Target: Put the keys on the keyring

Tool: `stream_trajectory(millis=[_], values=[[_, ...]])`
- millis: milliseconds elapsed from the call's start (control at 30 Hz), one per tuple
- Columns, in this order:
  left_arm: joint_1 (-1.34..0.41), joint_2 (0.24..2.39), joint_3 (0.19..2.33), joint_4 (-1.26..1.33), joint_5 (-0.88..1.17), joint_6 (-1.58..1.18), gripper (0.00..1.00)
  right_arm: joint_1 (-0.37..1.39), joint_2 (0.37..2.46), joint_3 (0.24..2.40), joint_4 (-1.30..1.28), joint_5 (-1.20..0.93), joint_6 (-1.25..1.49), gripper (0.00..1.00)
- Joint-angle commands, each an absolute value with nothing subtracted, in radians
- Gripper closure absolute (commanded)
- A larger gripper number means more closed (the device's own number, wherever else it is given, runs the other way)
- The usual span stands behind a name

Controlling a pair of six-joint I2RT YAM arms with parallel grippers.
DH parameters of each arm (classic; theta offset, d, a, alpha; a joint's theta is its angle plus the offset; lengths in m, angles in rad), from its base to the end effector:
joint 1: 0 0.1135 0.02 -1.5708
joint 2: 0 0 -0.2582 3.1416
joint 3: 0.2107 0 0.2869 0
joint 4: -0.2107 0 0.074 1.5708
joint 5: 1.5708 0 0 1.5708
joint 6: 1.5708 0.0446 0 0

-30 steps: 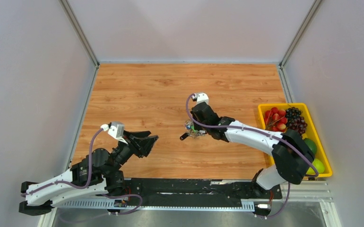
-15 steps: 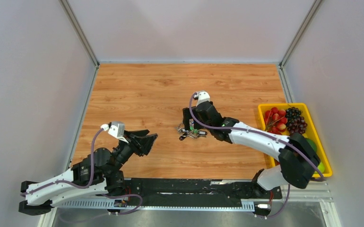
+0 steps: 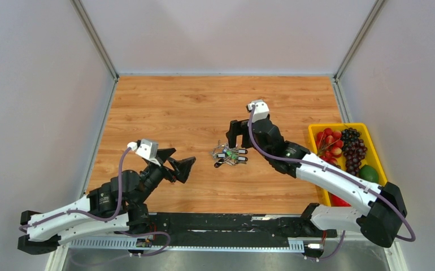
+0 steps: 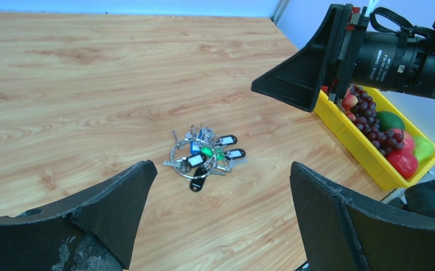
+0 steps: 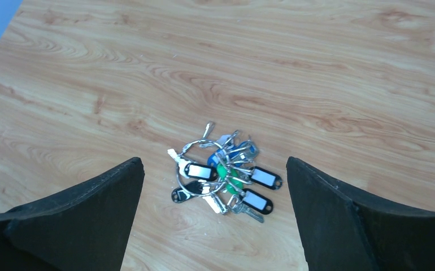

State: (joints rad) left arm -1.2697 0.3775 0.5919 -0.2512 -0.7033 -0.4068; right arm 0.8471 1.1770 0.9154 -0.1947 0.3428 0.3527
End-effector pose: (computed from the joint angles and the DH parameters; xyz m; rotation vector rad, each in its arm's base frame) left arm 0.0718 -0.1340 0.3230 0.1507 1.6416 -0.7324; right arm 0.2176 0.2236 0.2862 -0.2819 2.0040 0.4204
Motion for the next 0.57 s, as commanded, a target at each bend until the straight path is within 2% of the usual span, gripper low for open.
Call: stream_trajectory(millis=[0, 533], values=[[-1.270, 0.428, 0.684, -0.239, -0.718, -0.332, 0.00, 0.858, 1.117, 0.966, -0.238, 0.487, 0.333, 0.00], [-1.269, 0.567, 0.883, -0.266, -0.714, -0.174, 0.00, 0.893, 0.952, 1.010, -0.282, 0.503, 0.228, 0.00]])
